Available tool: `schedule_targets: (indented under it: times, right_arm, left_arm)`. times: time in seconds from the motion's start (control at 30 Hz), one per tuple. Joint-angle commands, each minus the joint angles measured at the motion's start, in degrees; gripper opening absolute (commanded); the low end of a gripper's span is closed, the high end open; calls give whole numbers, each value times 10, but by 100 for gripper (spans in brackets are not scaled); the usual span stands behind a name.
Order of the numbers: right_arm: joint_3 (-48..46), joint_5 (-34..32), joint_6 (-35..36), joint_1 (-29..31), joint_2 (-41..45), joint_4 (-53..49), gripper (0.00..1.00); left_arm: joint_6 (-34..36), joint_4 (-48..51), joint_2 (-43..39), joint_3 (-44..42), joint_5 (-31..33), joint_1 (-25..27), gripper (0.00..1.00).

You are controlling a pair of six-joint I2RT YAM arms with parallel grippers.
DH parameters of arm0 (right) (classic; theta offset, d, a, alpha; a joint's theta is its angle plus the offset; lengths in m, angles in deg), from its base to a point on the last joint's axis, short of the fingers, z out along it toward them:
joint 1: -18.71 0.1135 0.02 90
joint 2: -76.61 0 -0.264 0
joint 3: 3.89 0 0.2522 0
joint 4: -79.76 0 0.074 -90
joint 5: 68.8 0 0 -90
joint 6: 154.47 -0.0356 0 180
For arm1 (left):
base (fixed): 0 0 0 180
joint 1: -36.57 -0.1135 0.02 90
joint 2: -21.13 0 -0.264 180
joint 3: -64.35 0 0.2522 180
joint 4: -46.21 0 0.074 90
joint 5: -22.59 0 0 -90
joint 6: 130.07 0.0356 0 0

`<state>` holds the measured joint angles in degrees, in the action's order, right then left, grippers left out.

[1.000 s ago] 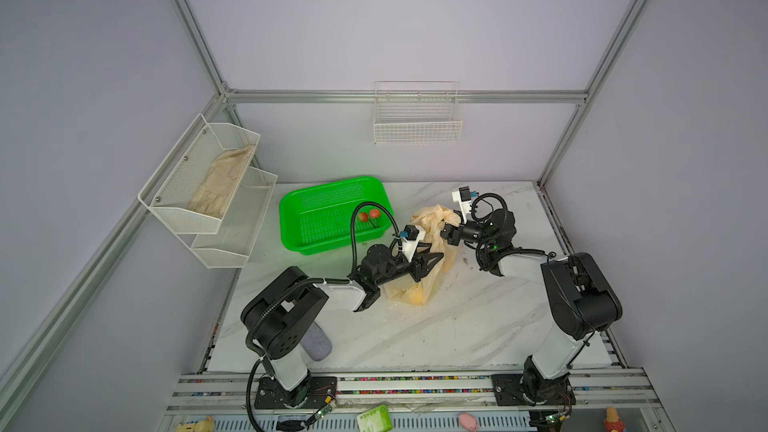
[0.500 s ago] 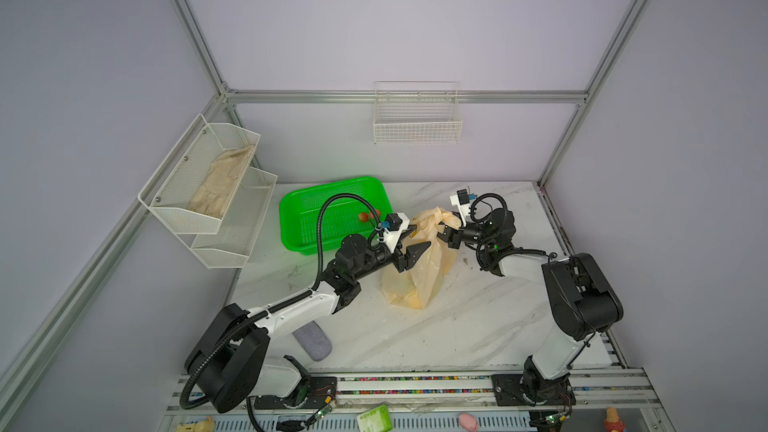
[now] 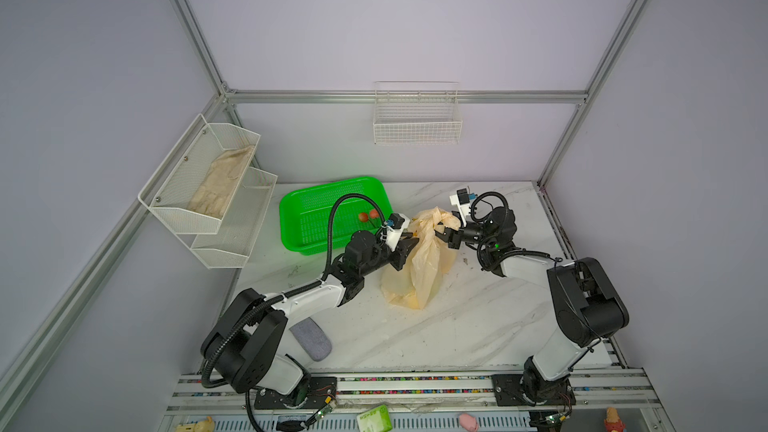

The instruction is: Place the fake fruits into the plastic bag and tie a complex knot

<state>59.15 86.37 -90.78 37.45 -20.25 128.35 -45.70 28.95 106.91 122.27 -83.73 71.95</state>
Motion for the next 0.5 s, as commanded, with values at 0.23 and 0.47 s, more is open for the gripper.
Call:
schedule_targets:
  times: [0.23, 0.47]
  right_arm:
    - [11, -38, -113, 18, -24, 161, 0]
    - [29, -56, -175, 28, -65, 232, 0]
  left_arm:
    - [-63, -138, 75, 59, -61, 11, 24]
    - [-101, -191, 110, 53, -48, 20, 24]
